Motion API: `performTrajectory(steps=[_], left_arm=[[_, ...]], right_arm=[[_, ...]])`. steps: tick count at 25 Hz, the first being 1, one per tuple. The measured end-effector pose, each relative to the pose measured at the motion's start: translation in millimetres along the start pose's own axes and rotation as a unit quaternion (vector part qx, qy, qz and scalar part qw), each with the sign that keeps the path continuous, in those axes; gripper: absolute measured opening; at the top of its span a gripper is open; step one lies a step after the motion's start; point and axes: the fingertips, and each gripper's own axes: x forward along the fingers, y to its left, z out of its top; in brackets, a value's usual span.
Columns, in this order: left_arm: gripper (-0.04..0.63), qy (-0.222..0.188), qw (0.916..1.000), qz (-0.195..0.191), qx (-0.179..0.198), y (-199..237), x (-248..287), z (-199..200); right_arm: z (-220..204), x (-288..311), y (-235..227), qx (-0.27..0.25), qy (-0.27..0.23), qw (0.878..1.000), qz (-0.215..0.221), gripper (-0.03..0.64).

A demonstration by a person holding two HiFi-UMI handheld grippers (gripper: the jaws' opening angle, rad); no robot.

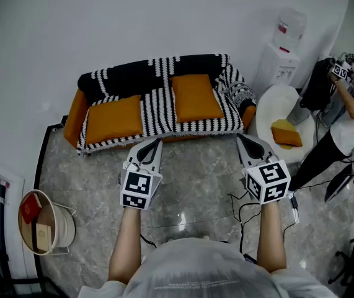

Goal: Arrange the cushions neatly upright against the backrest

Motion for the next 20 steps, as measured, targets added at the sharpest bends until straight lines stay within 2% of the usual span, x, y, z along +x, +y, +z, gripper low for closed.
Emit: performTrajectory(steps=[5, 9, 12, 17, 20], left_arm=[[-0.004, 0.005, 1.0000, 0.003, -0.002, -10.9, 8.4, 3.8], [-0.003, 0.014, 0.9999, 0.005, -0.001, -26.9, 14.8, 4.7], [-0.003, 0.027, 0.9996, 0.010, 0.002, -41.8, 15.5, 1.0], [-0.003, 0.040, 0.9990, 0.017, 0.007, -68.8, 22.1, -1.2], [-0.003, 0.042, 0.9990, 0.017, 0.001, -78.1, 26.7, -1.6]], right_arm=[[0.8, -3.4, -13.9, 0.005, -0.011, 1.000, 0.013, -0.006], [0.0, -11.8, -33.3, 0.037, -0.033, 0.999, 0.018, -0.005], [-9.3, -16.7, -42.9, 0.047, -0.029, 0.998, 0.029, -0.005], [-37.9, -27.0, -49.4, 0.068, 0.000, 0.995, 0.070, -0.005], [-39.2, -30.7, -60.3, 0.059, -0.012, 0.996, 0.066, -0.006]])
